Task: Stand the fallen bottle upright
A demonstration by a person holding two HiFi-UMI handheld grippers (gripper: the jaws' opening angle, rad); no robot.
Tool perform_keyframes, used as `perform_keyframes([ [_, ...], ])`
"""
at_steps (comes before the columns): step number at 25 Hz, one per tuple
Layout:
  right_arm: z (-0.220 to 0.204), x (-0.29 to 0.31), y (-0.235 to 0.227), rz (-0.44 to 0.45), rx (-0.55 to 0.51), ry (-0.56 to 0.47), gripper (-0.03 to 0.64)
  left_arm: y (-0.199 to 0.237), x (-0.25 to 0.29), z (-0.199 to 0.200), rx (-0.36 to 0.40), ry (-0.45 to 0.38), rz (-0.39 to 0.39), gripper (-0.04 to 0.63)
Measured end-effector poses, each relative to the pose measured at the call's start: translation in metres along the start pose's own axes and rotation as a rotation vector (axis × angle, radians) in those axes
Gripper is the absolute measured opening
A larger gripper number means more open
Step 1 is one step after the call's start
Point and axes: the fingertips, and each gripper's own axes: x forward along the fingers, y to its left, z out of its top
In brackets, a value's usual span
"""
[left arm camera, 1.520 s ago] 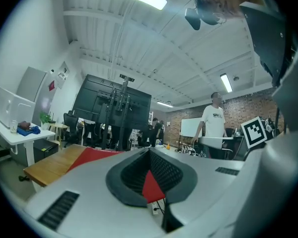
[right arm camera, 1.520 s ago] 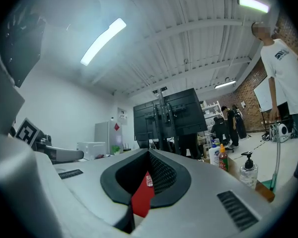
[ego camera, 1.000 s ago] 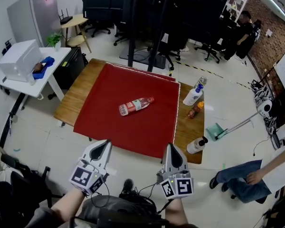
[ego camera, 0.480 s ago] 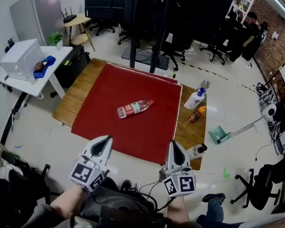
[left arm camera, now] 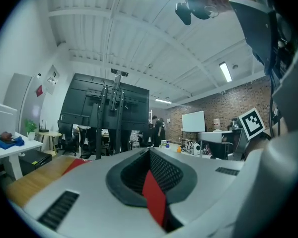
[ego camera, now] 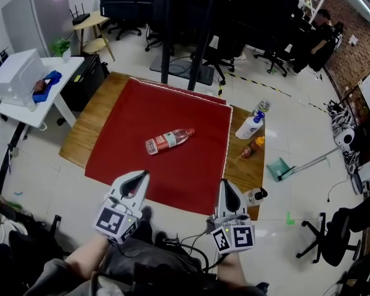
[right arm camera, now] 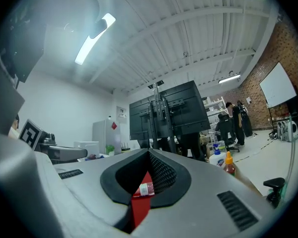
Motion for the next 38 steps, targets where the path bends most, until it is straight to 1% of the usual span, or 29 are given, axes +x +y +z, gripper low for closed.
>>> perform_keyframes([
  [5, -0.007, 0.035, -0.015, -0.040, 0.003, 0.010, 0.015, 0.032, 0.042, -0.011, -0.021, 0.030, -0.023, 0.028],
  [11, -0.008, 0.090, -0.019, -0.064, -0.007, 0.009, 0.014, 0.068, 0.087, -0.013, -0.032, 0.026, -0.097, 0.029],
  [15, -0.017, 0.121, -0.023, -0.077, -0.007, 0.023, 0.014, 0.093, 0.115, -0.022, -0.032, 0.050, -0.104, 0.029],
  [18, -0.020, 0.141, -0.029, -0.102, -0.003, 0.014, 0.014, 0.107, 0.135, -0.024, -0.033, 0.061, -0.112, 0.029],
  [23, -0.023, 0.175, -0.031, -0.125, -0.001, 0.006, 0.015, 0.132, 0.159, -0.028, -0.034, 0.084, -0.135, 0.029],
  [28, -0.029, 0.199, -0.027, -0.142, 0.007, 0.017, 0.015, 0.151, 0.179, -0.041, -0.040, 0.133, -0.162, 0.029],
  [31, -0.031, 0.210, -0.026, -0.172, 0.016, 0.024, 0.015, 0.161, 0.189, -0.047, -0.036, 0.134, -0.192, 0.029],
  [34, -0.034, 0.218, -0.025, -0.175, -0.008, 0.028, 0.014, 0.167, 0.196, -0.052, -0.048, 0.148, -0.220, 0.029],
  [38, -0.038, 0.228, -0.025, -0.206, -0.009, 0.031, 0.015, 0.174, 0.205, -0.053, -0.056, 0.156, -0.248, 0.031],
])
